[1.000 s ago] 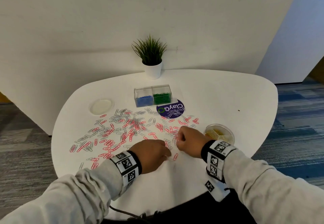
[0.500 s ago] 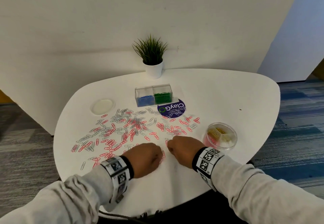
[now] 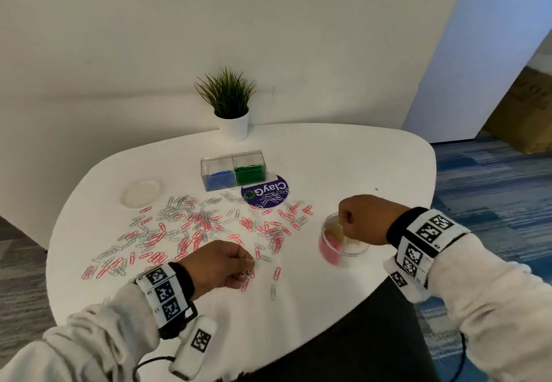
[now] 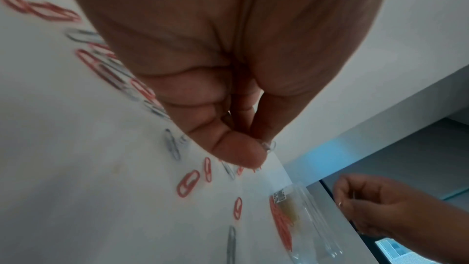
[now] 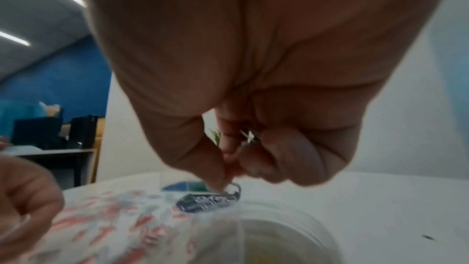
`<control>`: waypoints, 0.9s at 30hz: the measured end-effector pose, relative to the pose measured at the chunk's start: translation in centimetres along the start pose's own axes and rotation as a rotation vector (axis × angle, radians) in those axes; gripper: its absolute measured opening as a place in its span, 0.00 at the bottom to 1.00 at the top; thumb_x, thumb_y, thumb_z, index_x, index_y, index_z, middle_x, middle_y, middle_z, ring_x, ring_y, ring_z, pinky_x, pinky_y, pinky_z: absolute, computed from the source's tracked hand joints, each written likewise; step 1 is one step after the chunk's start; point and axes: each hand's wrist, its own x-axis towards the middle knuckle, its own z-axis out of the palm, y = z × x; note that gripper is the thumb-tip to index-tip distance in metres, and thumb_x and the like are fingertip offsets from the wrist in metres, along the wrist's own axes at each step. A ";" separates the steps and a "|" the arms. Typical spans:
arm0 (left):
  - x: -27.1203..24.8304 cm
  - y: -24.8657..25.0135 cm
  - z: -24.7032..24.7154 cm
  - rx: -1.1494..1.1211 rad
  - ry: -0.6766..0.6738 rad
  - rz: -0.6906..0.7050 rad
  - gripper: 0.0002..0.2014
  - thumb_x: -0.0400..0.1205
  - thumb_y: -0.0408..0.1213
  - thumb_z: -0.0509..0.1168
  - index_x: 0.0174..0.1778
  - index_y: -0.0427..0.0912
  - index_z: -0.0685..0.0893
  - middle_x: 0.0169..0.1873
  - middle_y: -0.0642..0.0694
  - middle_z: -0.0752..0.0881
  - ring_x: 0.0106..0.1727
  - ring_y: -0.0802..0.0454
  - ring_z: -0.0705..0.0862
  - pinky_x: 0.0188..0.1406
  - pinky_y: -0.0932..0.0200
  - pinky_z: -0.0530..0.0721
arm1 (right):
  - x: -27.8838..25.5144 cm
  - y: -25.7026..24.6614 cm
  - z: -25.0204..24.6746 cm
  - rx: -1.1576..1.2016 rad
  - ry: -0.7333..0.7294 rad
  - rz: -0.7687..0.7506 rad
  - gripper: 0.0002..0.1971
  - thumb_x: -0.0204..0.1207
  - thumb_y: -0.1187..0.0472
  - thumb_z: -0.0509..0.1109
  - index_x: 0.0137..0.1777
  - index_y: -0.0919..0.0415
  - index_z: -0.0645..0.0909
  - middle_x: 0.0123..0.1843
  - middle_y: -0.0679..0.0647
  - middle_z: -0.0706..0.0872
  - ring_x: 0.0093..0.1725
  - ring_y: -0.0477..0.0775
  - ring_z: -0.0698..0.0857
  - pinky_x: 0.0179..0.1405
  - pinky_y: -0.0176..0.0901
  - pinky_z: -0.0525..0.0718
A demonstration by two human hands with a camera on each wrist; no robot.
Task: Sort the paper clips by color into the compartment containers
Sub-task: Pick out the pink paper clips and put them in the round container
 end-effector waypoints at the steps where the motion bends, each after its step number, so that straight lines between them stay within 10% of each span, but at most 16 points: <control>1: 0.2 0.4 0.4 -0.001 -0.003 0.009 0.04 0.83 0.28 0.69 0.45 0.32 0.87 0.34 0.42 0.87 0.32 0.55 0.84 0.35 0.63 0.85 | -0.2 0.5 0.4 -0.029 -0.042 0.022 0.06 0.78 0.60 0.63 0.39 0.54 0.75 0.39 0.46 0.80 0.43 0.51 0.78 0.33 0.34 0.70; 9: 0.9 4.1 2.8 0.117 -0.010 0.104 0.06 0.82 0.27 0.69 0.50 0.26 0.86 0.37 0.40 0.88 0.35 0.53 0.88 0.39 0.61 0.88 | 0.3 1.6 0.5 0.032 -0.086 0.021 0.10 0.75 0.64 0.67 0.48 0.52 0.89 0.47 0.44 0.88 0.49 0.47 0.85 0.47 0.37 0.82; 14: 1.5 6.6 5.3 0.307 0.029 0.230 0.04 0.81 0.30 0.71 0.46 0.32 0.88 0.37 0.41 0.91 0.34 0.56 0.90 0.36 0.65 0.88 | 0.3 2.8 0.0 0.199 -0.017 0.059 0.13 0.75 0.66 0.68 0.48 0.49 0.91 0.38 0.38 0.86 0.38 0.38 0.83 0.35 0.30 0.79; 19: 2.6 9.4 9.2 0.422 0.026 0.391 0.02 0.81 0.31 0.70 0.44 0.39 0.89 0.35 0.45 0.91 0.34 0.55 0.91 0.37 0.66 0.88 | 0.1 4.7 1.0 0.143 0.022 0.145 0.20 0.75 0.68 0.65 0.56 0.43 0.85 0.60 0.43 0.80 0.56 0.46 0.81 0.52 0.38 0.80; 27: 5.3 10.6 12.6 0.754 0.057 0.511 0.04 0.79 0.39 0.68 0.43 0.48 0.89 0.41 0.54 0.90 0.42 0.56 0.88 0.47 0.58 0.86 | 0.3 4.1 1.3 0.172 -0.006 0.112 0.18 0.75 0.65 0.70 0.64 0.52 0.85 0.64 0.46 0.83 0.63 0.49 0.82 0.62 0.41 0.81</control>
